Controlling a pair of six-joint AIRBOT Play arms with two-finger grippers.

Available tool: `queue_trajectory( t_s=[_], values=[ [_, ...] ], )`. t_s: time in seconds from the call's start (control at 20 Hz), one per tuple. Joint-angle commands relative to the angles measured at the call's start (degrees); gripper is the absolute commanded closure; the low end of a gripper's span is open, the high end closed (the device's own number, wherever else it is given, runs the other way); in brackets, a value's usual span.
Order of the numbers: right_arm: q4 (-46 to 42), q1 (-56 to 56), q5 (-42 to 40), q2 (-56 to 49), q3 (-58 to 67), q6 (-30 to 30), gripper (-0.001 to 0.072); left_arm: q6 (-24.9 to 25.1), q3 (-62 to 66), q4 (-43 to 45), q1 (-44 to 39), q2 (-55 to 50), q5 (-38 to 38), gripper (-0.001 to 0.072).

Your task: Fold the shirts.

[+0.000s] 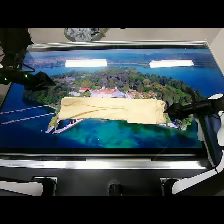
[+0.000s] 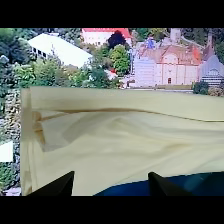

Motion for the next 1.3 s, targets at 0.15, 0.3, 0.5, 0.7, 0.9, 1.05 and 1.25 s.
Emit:
queue_trajectory(
  t_s=[0.15, 0.3, 0.5, 0.7, 0.9, 1.05, 1.25],
  values=[
    [7.6, 3.4, -0.5, -3.5, -0.8, -1.2, 0.0001, 0.1, 0.1, 0.0, -4.0, 3.4, -0.6, 0.0177],
    [9.9, 4.6, -0.3, -3.5, -0.8, -1.7, 0.0006, 0.1, 0.0, 0.0, -5.2, 3.4, -1.0, 0.0177],
    [7.0, 9.0, -3.6, -3.4, -0.8, 0.5, 0.0289, 0.1, 0.0, 0.0, -7.4, 3.1, -0.5, 0.0177],
    [6.3, 12.2, -4.9, 0.9, -0.6, 3.0, 0.0662, 1.2, -0.9, -0.2, -13.2, 0.6, 1.9, 0.0417],
    [4.9, 14.7, -2.3, 13.7, -0.6, 5.3, 0.0664, 2.0, -5.6, -2.8, -24.5, -5.0, 10.1, 0.068],
    [1.9, 16.5, -0.6, 24.1, -0.6, 9.4, 0.0664, 2.7, -5.7, -3.5, -31.7, -10.4, 12.1, 0.0681],
    [1.0, 18.3, 1.9, 34.7, -0.6, 14.5, 0.0664, 2.7, -5.6, -14.1, -37.7, -16.2, 19.6, 0.0681]
  ],
)
